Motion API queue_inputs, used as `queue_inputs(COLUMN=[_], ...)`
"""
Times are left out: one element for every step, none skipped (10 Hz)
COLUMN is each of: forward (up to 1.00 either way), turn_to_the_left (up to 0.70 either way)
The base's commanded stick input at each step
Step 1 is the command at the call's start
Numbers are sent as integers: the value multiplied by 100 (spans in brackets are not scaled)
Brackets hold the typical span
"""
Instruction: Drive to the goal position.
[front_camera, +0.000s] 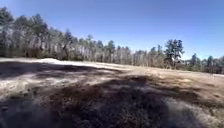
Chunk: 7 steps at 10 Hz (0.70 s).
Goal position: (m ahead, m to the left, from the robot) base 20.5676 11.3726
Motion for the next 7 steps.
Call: queue_inputs(forward=[50, 50, 50, 50, 50, 50, 50], turn_to_the_left=[0, 0, 0, 0, 13, 38, 50])
